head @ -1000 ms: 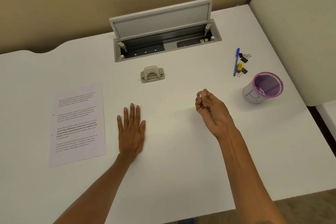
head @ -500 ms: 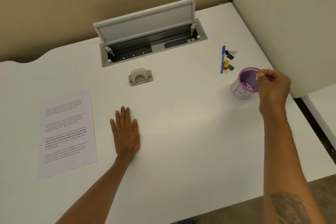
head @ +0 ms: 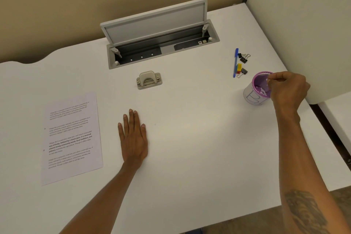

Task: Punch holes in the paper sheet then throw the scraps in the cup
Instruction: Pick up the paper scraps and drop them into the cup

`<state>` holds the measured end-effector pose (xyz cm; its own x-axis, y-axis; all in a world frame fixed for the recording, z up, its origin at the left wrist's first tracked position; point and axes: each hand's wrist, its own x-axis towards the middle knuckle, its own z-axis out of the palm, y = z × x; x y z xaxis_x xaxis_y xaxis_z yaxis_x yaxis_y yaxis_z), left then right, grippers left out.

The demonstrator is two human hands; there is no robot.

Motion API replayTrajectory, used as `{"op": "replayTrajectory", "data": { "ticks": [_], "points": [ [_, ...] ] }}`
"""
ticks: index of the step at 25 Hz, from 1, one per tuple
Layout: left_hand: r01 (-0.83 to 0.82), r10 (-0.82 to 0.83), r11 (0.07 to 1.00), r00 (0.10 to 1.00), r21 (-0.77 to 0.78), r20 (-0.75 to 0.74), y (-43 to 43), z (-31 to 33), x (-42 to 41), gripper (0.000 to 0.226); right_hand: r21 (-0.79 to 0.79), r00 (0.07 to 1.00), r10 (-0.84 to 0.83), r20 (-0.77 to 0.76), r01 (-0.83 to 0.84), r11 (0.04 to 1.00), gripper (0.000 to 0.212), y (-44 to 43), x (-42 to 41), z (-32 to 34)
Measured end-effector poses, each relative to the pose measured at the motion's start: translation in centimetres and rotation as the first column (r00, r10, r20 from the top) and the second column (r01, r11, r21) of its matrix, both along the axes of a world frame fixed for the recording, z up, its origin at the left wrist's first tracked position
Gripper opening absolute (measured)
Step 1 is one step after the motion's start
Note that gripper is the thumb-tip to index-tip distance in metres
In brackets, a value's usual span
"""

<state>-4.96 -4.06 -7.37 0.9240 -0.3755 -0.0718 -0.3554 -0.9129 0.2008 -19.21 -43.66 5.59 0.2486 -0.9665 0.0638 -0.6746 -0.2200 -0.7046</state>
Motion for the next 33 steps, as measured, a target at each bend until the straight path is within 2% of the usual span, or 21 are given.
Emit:
{"op": "replayTrajectory", "data": {
  "ticks": [8,12,15,17,19,24,27,30,33],
  "points": [
    [-0.002,0.002,1.000,1.000,-0.001,-0.009,0.0,-0.1,0.1,0.057,-0.028,1.000,-0.009,-0.020,0.008,1.000,0.017,0.6,-0.2,-0.5],
    [-0.003,0.003,1.000,1.000,-0.008,-0.020,0.0,-0.1,0.2,0.056,-0.007,0.997,-0.033,0.066,0.033,0.999,0.022,1.5,0.0,0.0],
    [0.000,0.000,1.000,1.000,-0.008,-0.017,-0.1,0.0,0.2,0.056,0.111,0.963,-0.045,0.264,0.016,0.994,0.024,3.0,0.8,0.5],
    [0.003,-0.003,1.000,1.000,-0.008,-0.020,0.0,0.1,0.2,0.057,0.293,0.847,-0.068,0.528,-0.106,0.950,0.021,5.5,2.2,0.5],
    [0.008,-0.008,1.000,1.000,-0.011,-0.023,0.1,0.1,0.2,0.057,0.425,0.740,-0.085,0.667,-0.284,0.860,0.021,9.3,4.0,0.1],
    [0.041,-0.043,0.998,0.998,-0.047,-0.044,0.7,-0.1,0.5,0.056,0.566,0.851,0.163,0.499,-0.463,0.682,0.021,20.2,7.6,-4.0],
    [0.049,-0.053,0.996,0.998,-0.071,-0.047,1.0,-0.3,0.8,0.056,0.572,0.849,0.329,0.413,-0.523,0.632,0.020,24.0,8.8,-6.6],
    [0.061,-0.063,0.996,0.998,-0.070,-0.031,1.3,-0.5,0.8,0.056,0.476,0.797,0.510,0.324,-0.603,0.641,0.025,25.5,9.1,-8.1],
    [0.056,-0.057,0.996,0.998,-0.069,-0.013,1.3,-0.7,0.7,0.056,0.275,0.714,0.671,0.201,-0.699,0.661,0.021,25.7,9.0,-9.1]
  ]
}}
